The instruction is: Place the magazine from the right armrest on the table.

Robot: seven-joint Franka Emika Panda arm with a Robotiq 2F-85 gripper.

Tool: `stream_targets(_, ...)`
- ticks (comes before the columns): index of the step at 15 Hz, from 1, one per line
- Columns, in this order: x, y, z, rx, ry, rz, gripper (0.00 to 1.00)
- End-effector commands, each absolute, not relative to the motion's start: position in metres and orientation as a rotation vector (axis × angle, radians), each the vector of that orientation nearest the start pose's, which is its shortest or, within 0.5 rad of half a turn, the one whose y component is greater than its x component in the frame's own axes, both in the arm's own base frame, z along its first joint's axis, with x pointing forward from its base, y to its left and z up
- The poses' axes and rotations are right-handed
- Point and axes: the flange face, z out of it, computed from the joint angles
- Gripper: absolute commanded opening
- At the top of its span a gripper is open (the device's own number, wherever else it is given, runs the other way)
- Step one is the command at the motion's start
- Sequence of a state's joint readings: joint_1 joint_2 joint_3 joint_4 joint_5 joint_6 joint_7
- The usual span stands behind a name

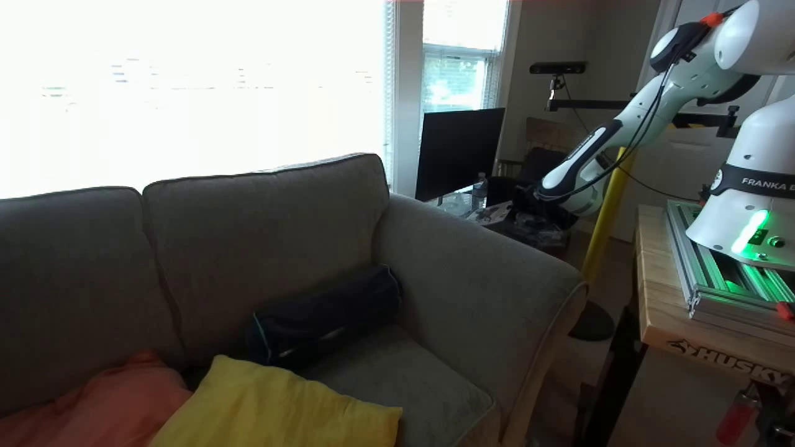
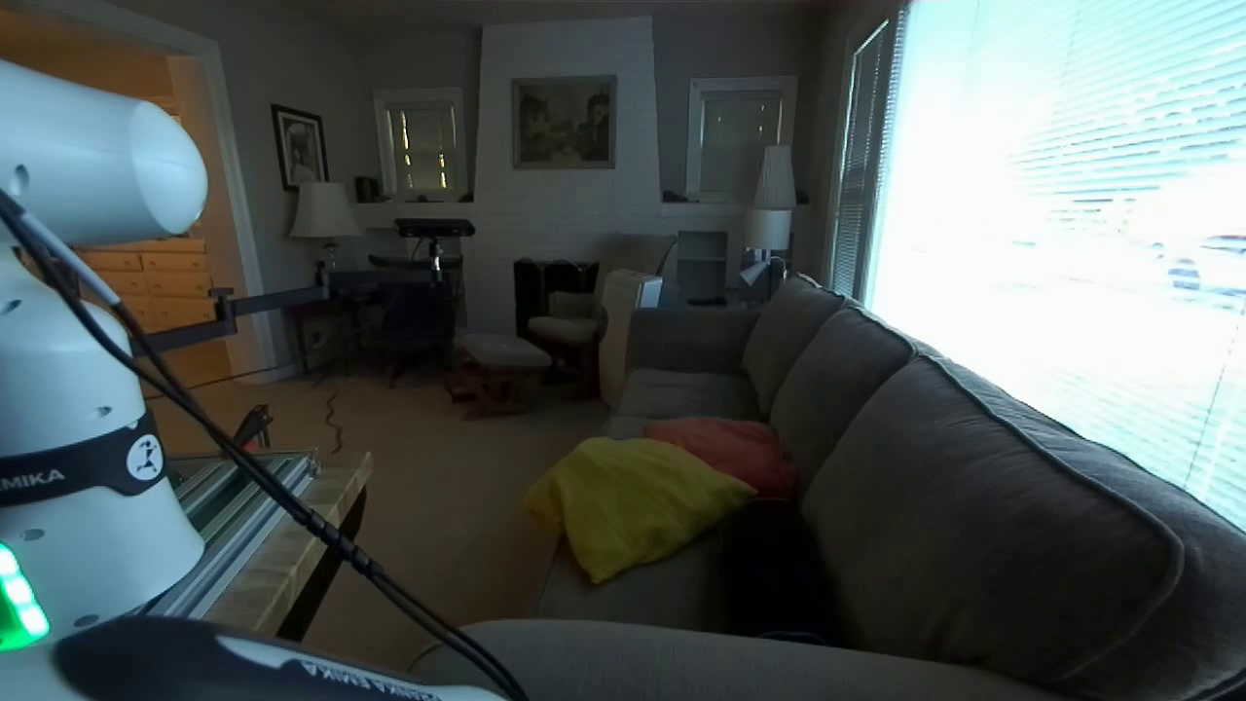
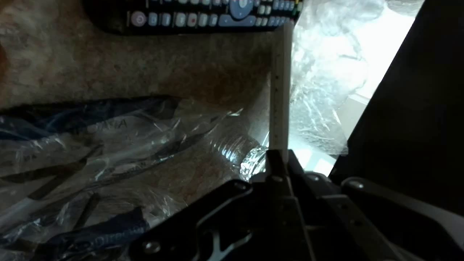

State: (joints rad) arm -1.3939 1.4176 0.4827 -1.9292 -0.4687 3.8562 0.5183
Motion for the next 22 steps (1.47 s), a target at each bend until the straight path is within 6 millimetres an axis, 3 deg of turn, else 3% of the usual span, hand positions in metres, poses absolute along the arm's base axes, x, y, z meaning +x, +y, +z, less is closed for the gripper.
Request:
stream_targets(1,0.375,-0.382,-0.074,-1.813,1.785,-1.089,0.02)
stream_targets(2,0.373,-0.385,-0.078,-1.817,1.803,-1.084,0.29)
stream_targets(3,0.372,-0.389,-0.08,-1.821,1.825,-1.078,0.29)
stream_targets(8,0.353,-0.418,-0.067,-1.834,2.088,-1.067,0.63)
stream_targets(11,0.335,-0.436,-0.035,-1.857,2.283,-1.074,0.85)
stream_targets(13,0.337,-0.435,-0.013,-1.938,2.327,-1.04,0.99)
stream_targets(18,0.356,-0.421,0.035,-2.155,2.303,-0.964,1.0)
stream_targets(22,0.38,-0.385,0.068,-2.415,2.029,-0.88,1.0)
